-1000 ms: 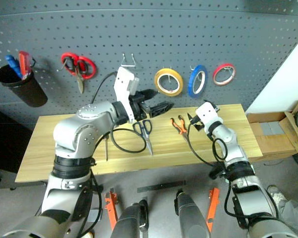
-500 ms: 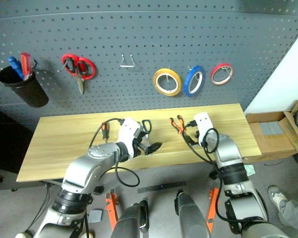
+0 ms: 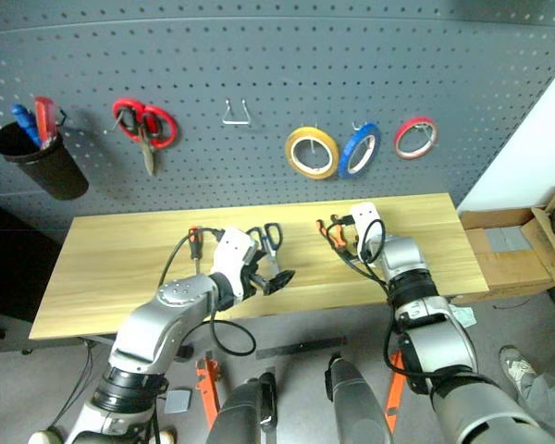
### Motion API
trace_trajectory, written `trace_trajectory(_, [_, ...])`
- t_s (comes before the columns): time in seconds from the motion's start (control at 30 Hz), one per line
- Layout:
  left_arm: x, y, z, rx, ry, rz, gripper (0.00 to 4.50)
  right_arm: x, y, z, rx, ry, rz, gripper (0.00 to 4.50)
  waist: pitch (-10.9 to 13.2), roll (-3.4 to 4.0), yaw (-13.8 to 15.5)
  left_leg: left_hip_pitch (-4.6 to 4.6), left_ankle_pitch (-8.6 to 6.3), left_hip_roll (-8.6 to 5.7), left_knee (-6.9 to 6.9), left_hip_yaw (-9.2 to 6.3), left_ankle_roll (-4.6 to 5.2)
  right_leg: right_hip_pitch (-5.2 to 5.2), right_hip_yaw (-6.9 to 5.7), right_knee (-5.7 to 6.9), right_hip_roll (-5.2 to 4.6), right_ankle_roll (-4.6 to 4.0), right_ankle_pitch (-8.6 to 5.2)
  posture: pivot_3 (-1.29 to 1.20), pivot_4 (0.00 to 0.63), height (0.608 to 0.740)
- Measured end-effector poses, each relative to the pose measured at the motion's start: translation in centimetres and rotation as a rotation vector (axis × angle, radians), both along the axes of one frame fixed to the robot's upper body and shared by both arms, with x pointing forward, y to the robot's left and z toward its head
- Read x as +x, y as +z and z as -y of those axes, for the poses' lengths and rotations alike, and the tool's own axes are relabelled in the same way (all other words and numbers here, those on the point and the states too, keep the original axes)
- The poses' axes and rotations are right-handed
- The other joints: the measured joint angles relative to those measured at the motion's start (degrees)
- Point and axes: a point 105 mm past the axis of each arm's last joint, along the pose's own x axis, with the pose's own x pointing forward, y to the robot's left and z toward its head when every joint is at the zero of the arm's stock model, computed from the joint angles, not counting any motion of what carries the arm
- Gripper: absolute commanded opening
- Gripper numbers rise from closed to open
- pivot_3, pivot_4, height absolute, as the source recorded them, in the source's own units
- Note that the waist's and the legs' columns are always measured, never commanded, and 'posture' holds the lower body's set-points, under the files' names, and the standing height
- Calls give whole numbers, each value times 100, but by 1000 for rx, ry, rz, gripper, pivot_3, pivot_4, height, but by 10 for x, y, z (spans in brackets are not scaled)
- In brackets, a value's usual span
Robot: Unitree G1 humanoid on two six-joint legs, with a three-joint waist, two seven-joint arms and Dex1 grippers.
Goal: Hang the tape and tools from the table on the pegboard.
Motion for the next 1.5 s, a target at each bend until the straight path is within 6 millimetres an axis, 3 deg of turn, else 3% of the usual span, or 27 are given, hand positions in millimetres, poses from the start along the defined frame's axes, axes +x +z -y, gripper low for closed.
trace_trajectory(0.6, [4, 8, -14, 25, 28, 23, 4500, 8, -7, -30, 14, 29, 4, 4461, 97, 9, 110, 0, 0, 6, -65, -3, 0, -9, -5, -48, 6, -6, -5, -16, 374, 740])
trace_trajectory(0.77, [2, 10, -12, 22, 23, 27, 4500, 9, -18, -22, -26, 12, 11, 4461, 98, 10, 173, -14, -6, 9, -83, -3, -6, -9, -10, -83, 6, 15, 6, -5, 378, 740])
trace_trajectory(1.1, [-1, 8, -15, 33, 28, 8, 4500, 13, -16, -18, -34, -11, 22, 4461, 117, 16, 247, -16, -12, 10, -82, -7, -14, -9, -13, -88, 6, 1, -8, -7, 378, 740])
trace_trajectory(1.2, [-1, 8, -15, 33, 28, 8, 4500, 13, -16, -18, -26, -16, 22, 3892, 117, 16, 247, -16, -12, 10, -82, -7, -14, -9, -14, -88, 6, 1, -8, -7, 378, 740])
trace_trajectory(1.4, [0, 8, -15, 33, 30, 9, 4500, 14, -15, -16, -31, -20, 25, 1859, 120, 16, 246, -16, -12, 10, -82, -7, -14, -9, -14, -88, 6, -1, -10, -4, 376, 740])
trace_trajectory(1.5, [0, 8, -14, 32, 29, 10, 4500, 14, -15, -16, -32, -22, 26, 1785, 125, 16, 246, -16, -12, 11, -83, -8, -14, -9, -15, -89, 6, -1, -10, -6, 378, 740])
